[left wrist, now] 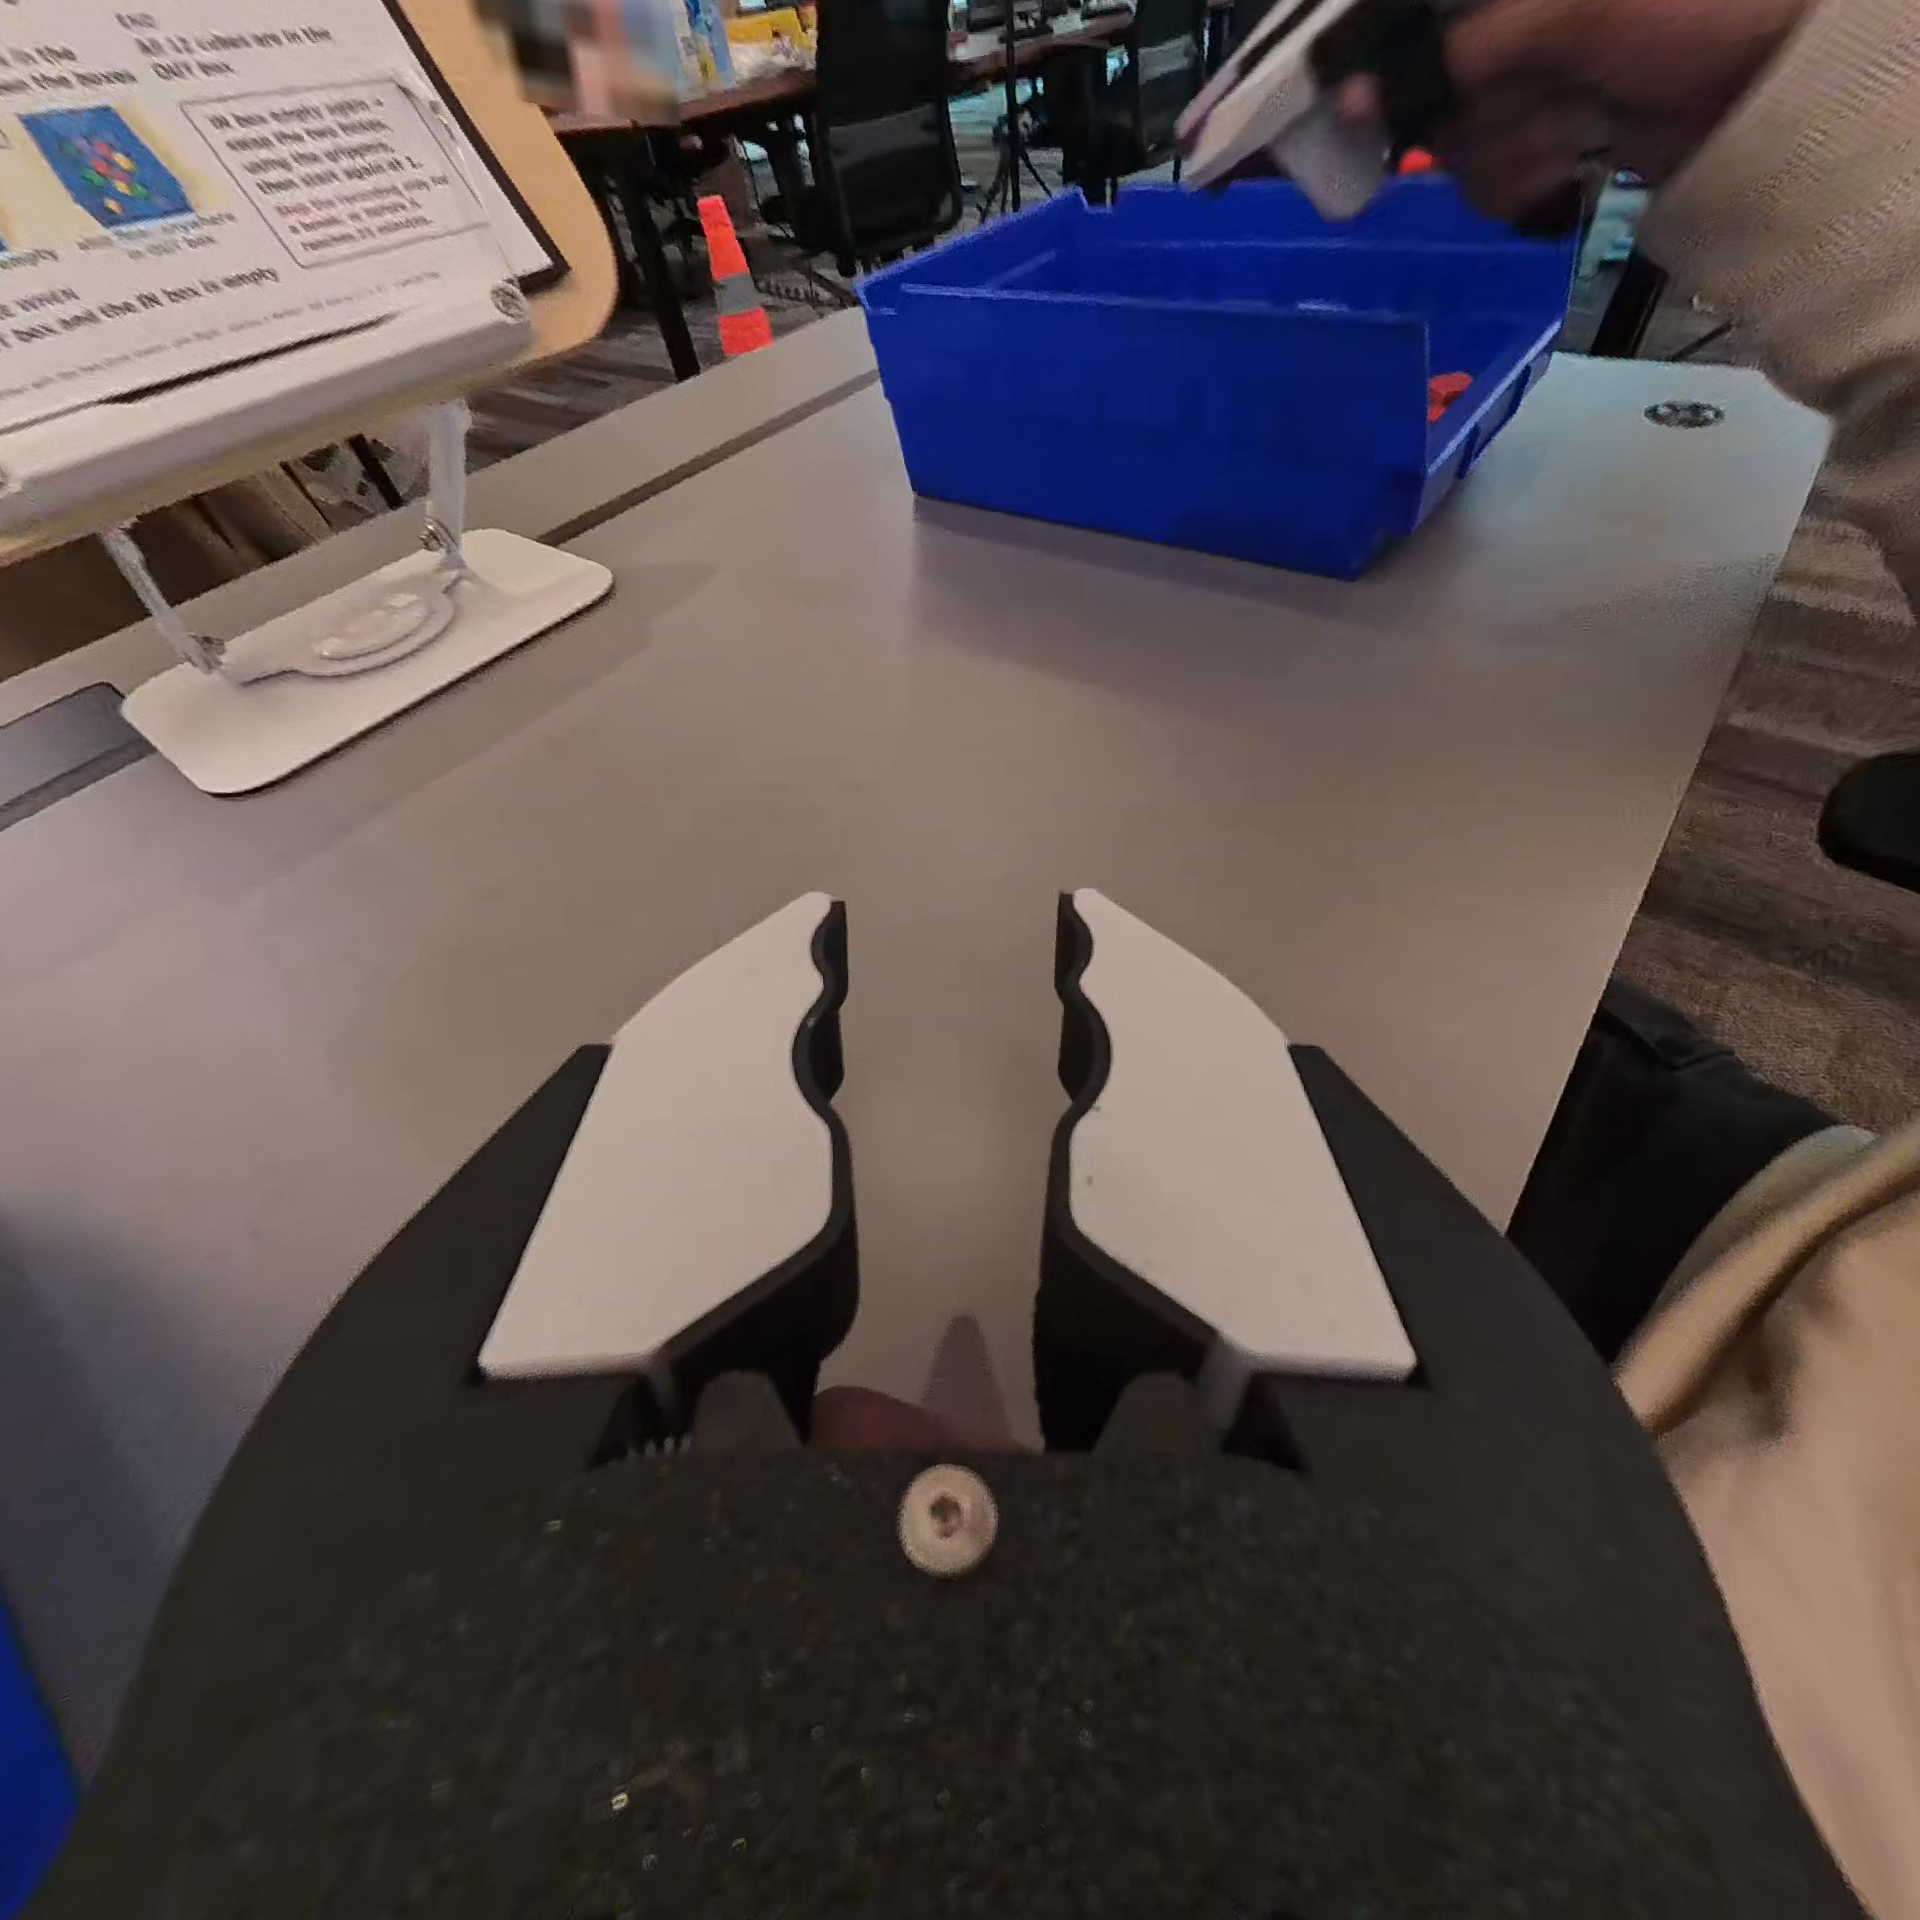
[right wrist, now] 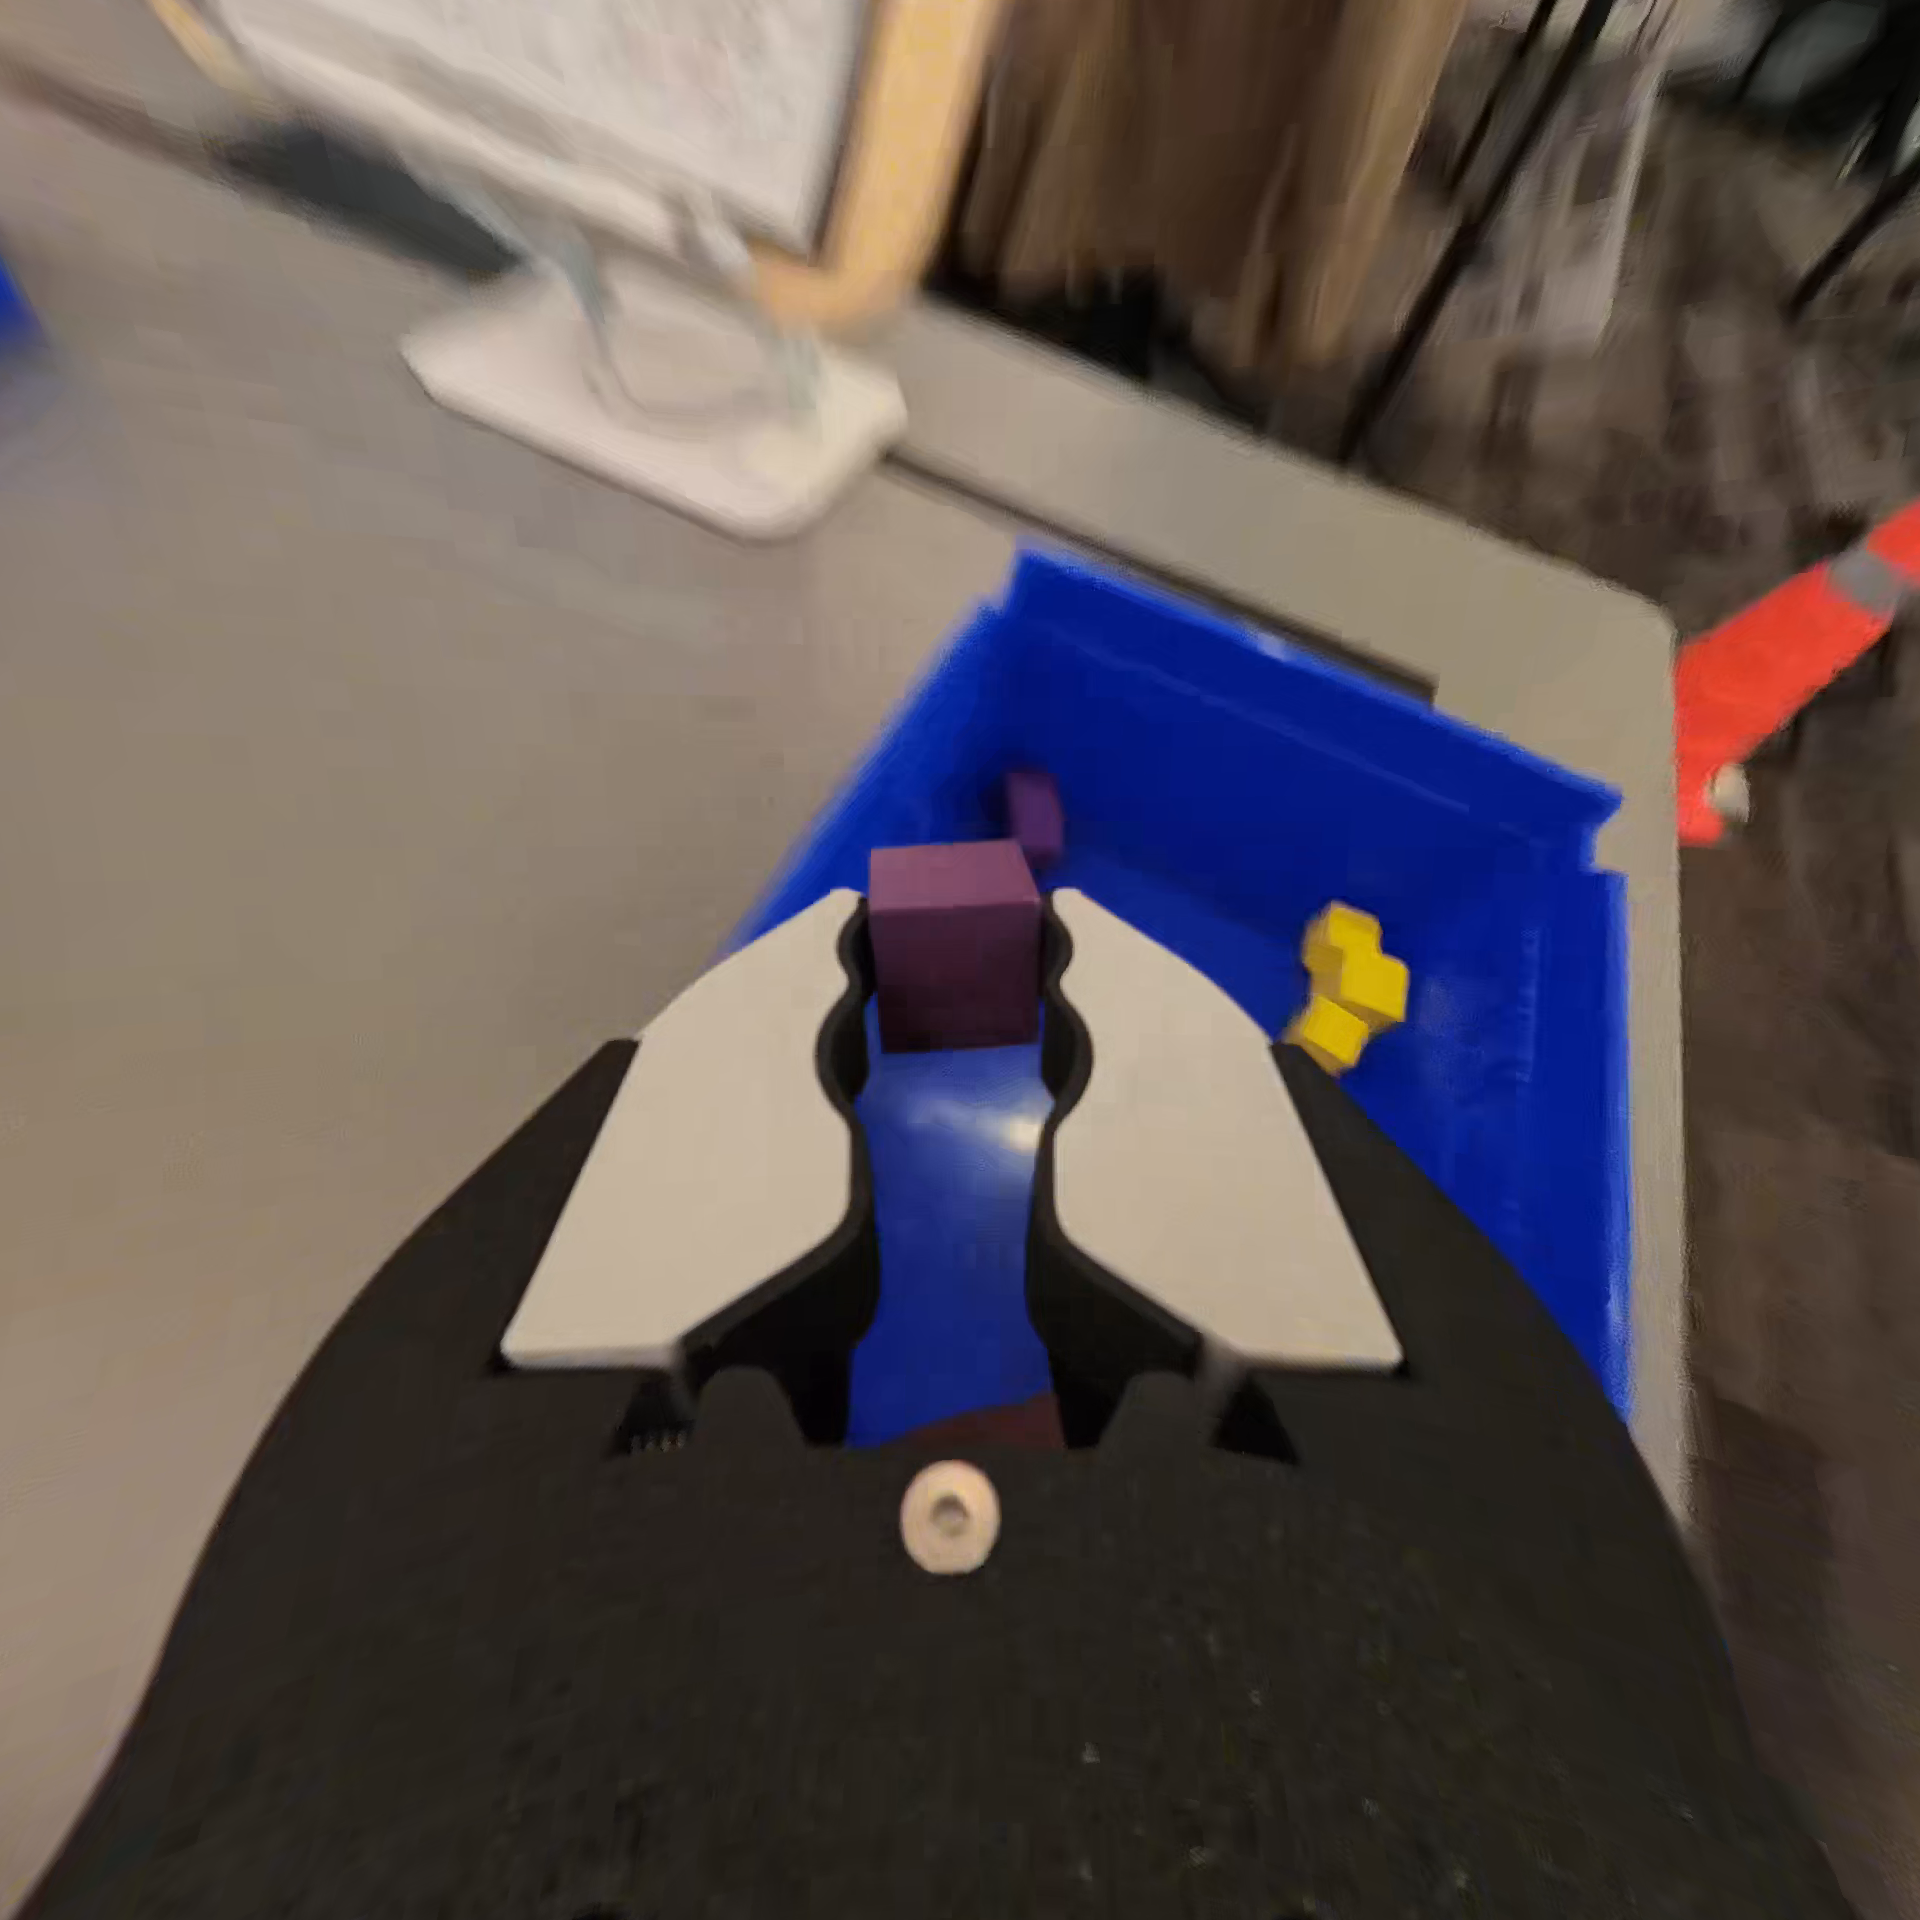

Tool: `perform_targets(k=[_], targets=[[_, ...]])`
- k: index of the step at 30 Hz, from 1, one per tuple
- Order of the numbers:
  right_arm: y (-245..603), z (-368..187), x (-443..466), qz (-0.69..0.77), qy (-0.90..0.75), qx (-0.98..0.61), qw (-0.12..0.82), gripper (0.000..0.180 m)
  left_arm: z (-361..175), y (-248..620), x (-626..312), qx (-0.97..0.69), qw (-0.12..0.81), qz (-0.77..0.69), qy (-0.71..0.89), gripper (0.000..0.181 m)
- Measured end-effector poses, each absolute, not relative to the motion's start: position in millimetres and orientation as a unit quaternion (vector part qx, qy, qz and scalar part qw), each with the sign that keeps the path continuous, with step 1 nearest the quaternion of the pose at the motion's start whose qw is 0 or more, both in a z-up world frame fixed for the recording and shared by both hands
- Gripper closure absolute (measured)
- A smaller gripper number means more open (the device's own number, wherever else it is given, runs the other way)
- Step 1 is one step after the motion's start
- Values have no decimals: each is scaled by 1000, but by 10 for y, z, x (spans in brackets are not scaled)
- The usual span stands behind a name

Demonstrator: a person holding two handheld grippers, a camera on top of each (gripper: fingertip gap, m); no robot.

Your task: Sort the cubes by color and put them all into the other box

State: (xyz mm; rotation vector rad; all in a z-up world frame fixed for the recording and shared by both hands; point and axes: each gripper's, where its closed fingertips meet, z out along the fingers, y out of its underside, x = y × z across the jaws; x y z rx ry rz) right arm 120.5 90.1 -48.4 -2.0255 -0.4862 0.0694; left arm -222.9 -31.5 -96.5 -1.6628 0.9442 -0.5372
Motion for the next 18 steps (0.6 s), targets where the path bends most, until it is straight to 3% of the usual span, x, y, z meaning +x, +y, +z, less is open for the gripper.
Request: perform_targets(k=[4, 7, 13, 18], targets=[[1536, -1365, 1467, 20, -248, -918, 310, 150, -1074, -354, -2162, -705, 532, -207, 421, 142], [1772, -1728, 1392, 38, -252, -936, 242, 150, -1075, -408, -2142, -701, 532, -198, 433, 141], [2027, -1918, 1178, 31, -249, -945, 211, 148, -1069, -426, -2201, -702, 530, -198, 432, 140], [2029, -1680, 1149, 81, -201, -939, 268, 125, -1056, -433, -2215, -704, 530, -204, 426, 140]])
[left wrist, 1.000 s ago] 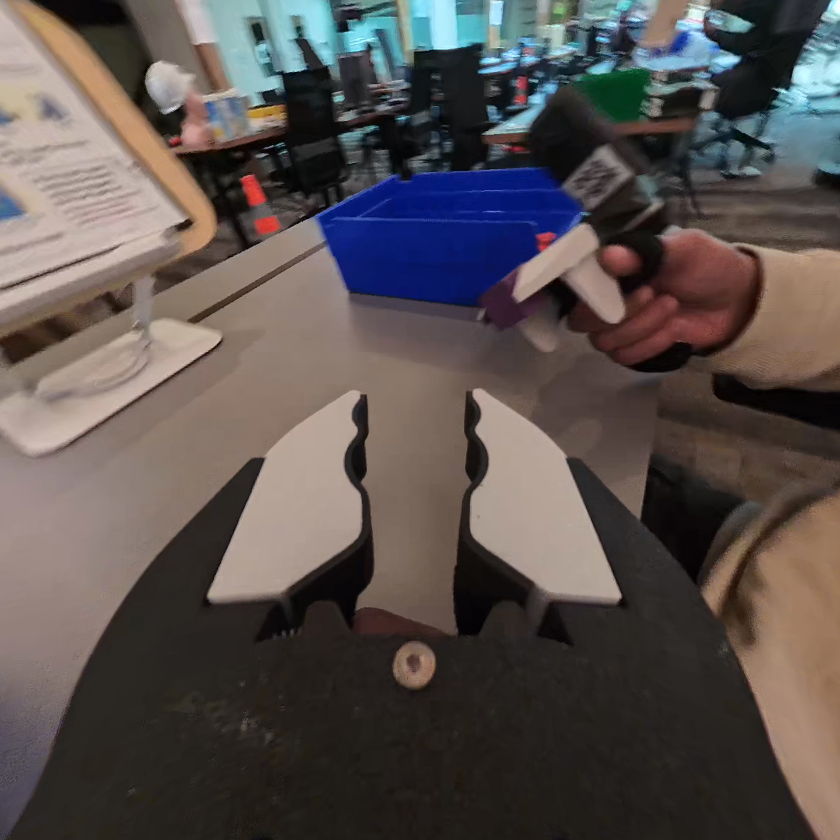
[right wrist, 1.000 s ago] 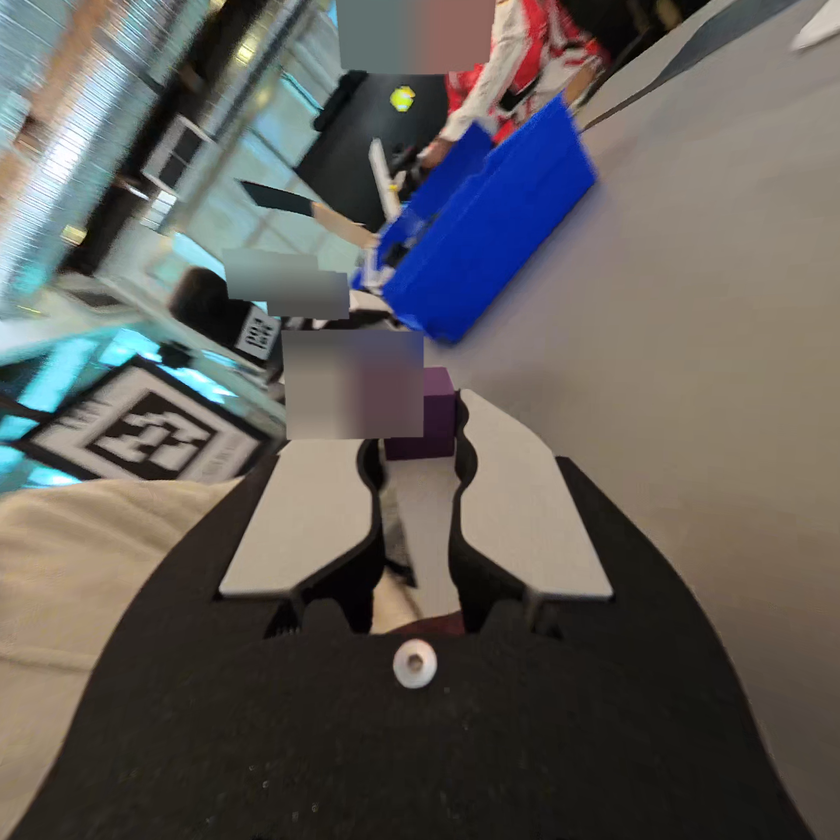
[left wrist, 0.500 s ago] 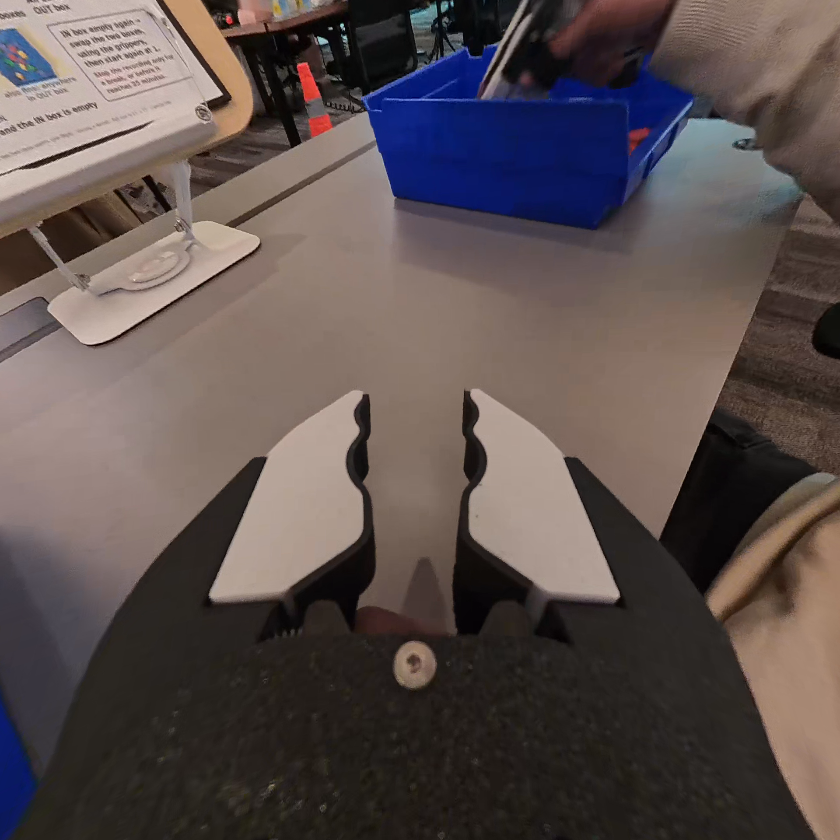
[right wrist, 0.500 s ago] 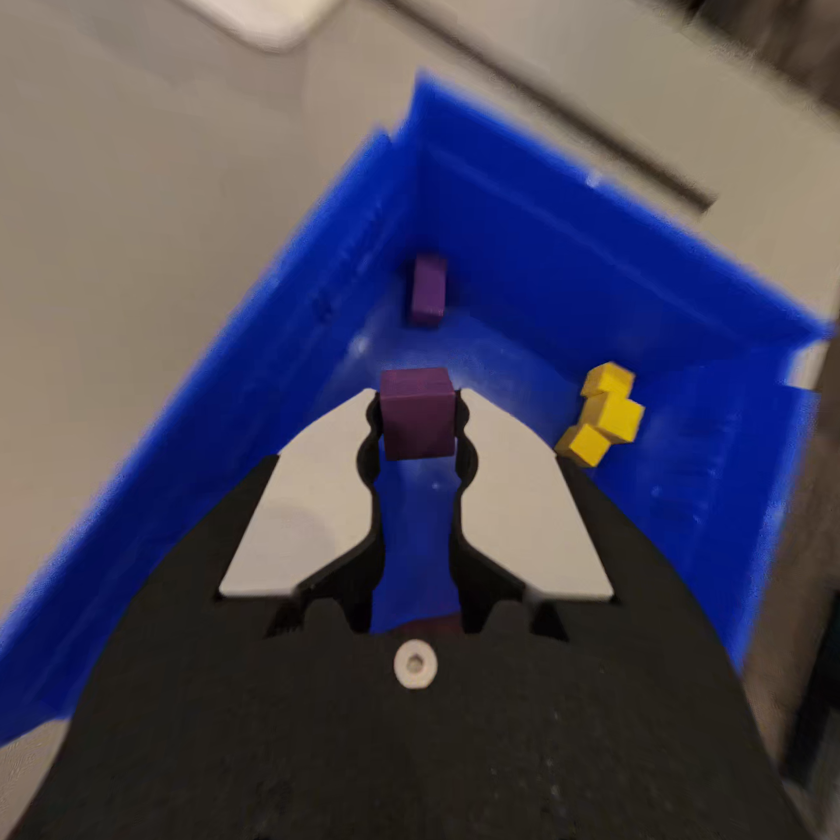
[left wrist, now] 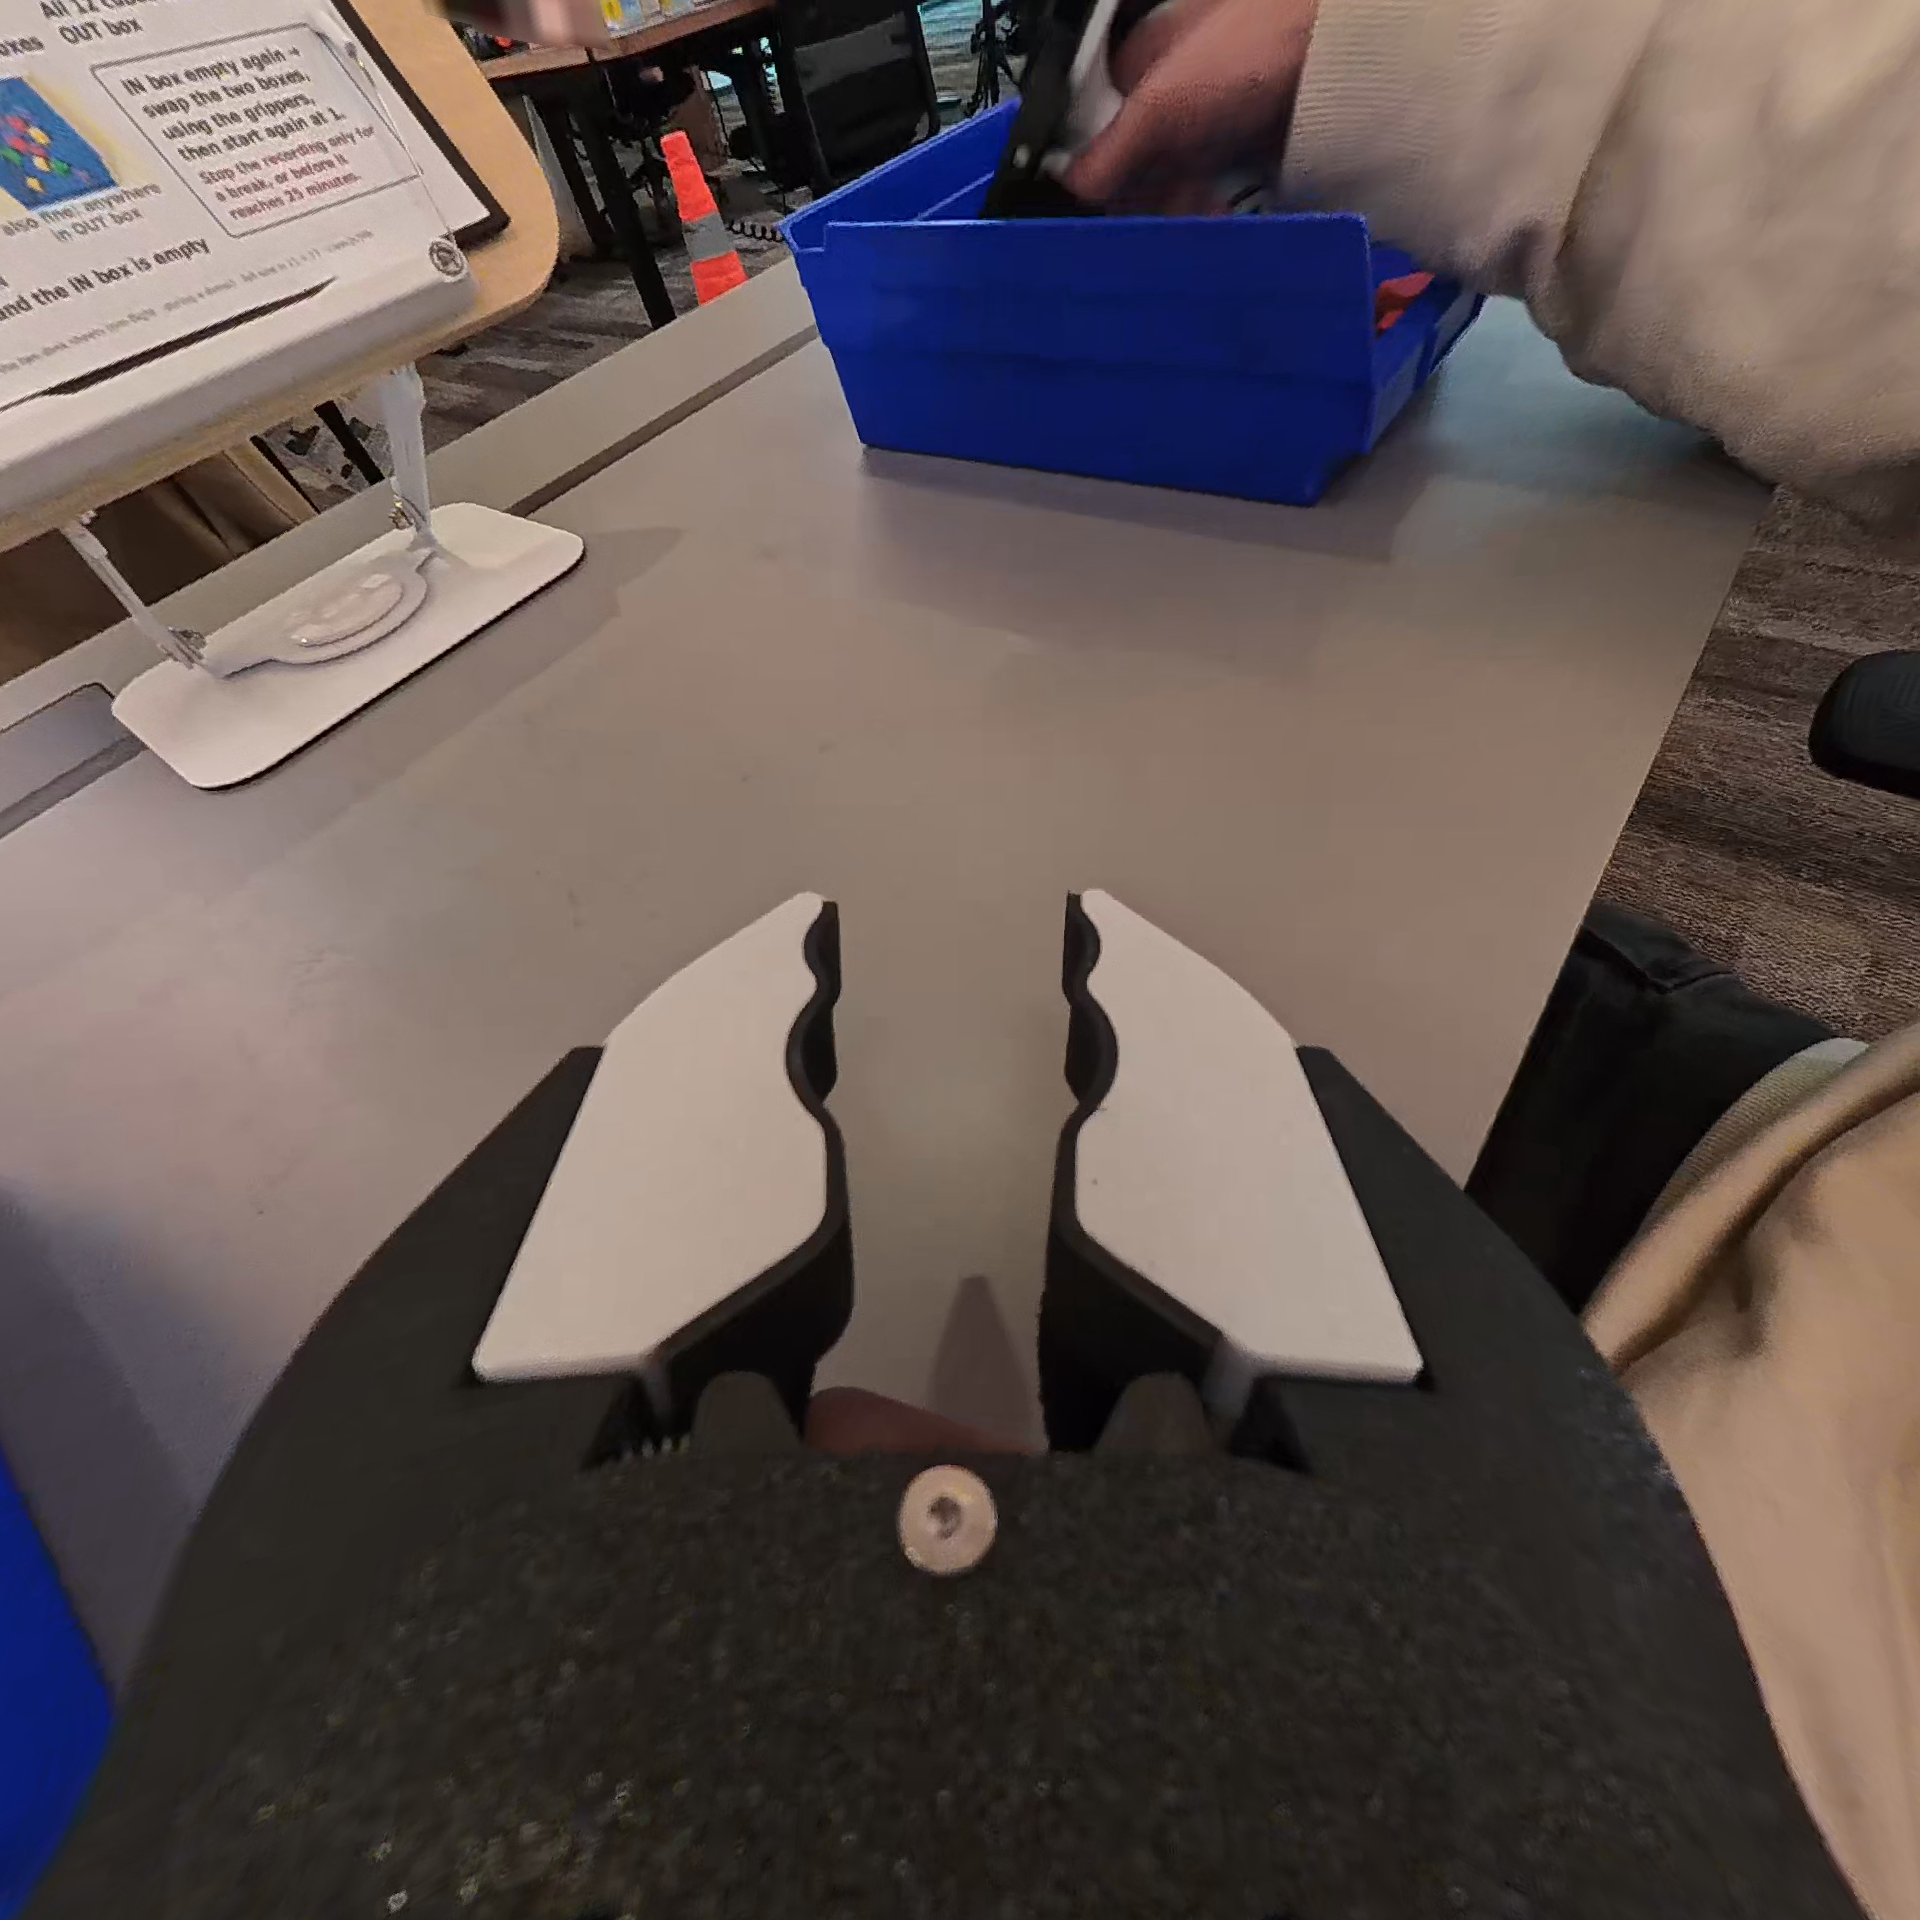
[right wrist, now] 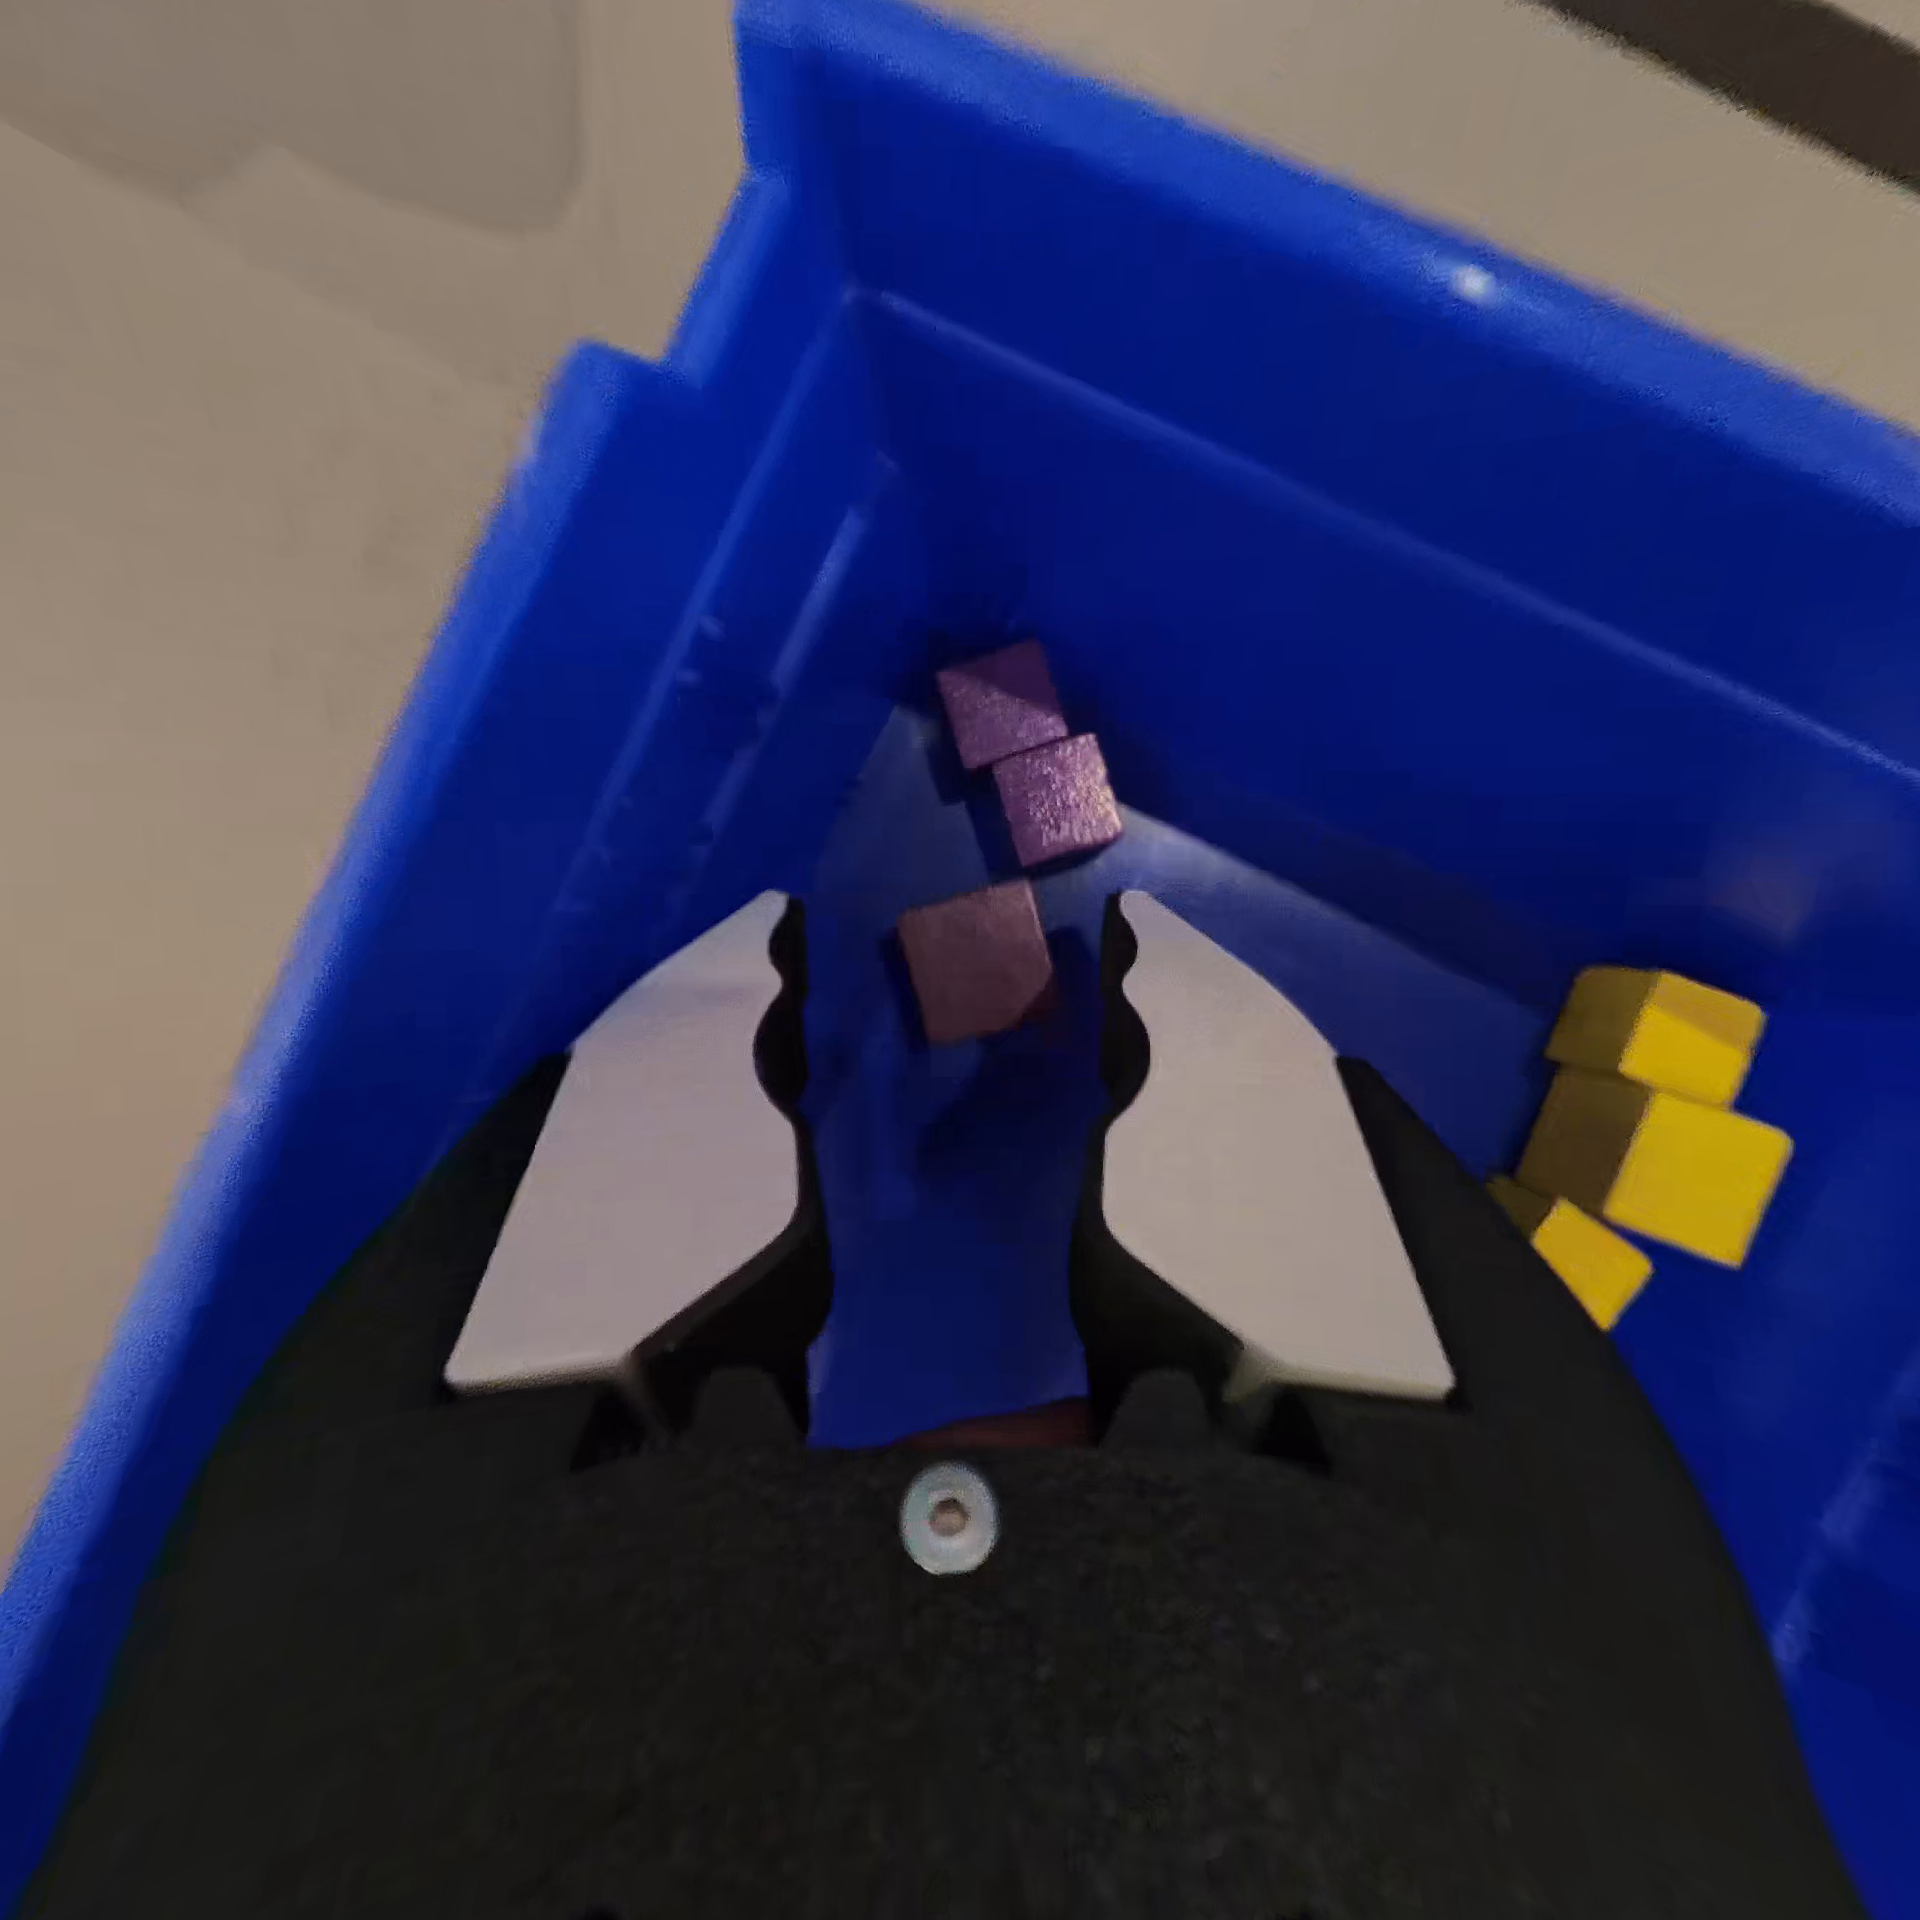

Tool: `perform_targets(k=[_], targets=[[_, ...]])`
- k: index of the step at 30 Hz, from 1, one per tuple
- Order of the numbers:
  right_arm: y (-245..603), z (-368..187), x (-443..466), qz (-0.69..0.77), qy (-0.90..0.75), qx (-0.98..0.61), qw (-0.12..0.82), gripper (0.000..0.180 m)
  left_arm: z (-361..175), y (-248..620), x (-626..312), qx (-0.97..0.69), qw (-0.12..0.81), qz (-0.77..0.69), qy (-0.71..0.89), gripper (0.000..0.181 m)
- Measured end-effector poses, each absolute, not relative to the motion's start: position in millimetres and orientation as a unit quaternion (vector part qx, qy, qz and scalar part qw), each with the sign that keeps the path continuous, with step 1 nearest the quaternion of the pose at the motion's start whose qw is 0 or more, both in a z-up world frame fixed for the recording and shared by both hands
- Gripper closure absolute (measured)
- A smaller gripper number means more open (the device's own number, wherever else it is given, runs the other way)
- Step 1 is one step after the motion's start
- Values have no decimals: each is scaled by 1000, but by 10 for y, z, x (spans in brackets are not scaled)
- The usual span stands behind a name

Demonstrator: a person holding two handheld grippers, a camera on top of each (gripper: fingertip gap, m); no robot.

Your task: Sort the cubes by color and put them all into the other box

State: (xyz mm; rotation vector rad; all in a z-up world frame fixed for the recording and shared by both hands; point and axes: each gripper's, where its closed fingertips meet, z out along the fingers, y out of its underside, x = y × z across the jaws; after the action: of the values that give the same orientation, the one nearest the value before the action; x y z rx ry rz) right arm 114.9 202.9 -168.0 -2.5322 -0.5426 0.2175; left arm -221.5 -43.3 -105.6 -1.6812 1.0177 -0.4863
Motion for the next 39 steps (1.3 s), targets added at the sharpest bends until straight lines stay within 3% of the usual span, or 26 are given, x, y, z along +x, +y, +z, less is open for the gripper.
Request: perform_targets(k=[6, 9, 14, 20, 25, 31, 39], targets=[[1205, -603, 1042, 163, -116, -839, 507, 129, -1024, -442, -2313, -710, 549, -188, 398, 141], [429, -455, 494, 253, -96, -761, 590, 133, -1012, -425, -2391, -726, 554, -192, 359, 141], [-590, -776, -563, 330, -138, -721, 593, 133, -1045, -410, -2581, -746, 570, -182, 292, 141], [-903, -998, -921, 308, -192, -715, 597, 134, -1068, -512, -2782, -746, 590, -196, 238, 143], [-820, -963, -756, 285, -165, -718, 613, 133, -1136, -535, -2791, -751, 580, -201, 242, 143], [-368, -932, 282, 109, -39, -752, 649, 123, -1206, -589, -2668, -752, 565, -204, 272, 143], [-60, -1080, 257, 128, -32, -782, 610, 108, -1328, -624, -2397, -752, 542, -213, 308, 142]])
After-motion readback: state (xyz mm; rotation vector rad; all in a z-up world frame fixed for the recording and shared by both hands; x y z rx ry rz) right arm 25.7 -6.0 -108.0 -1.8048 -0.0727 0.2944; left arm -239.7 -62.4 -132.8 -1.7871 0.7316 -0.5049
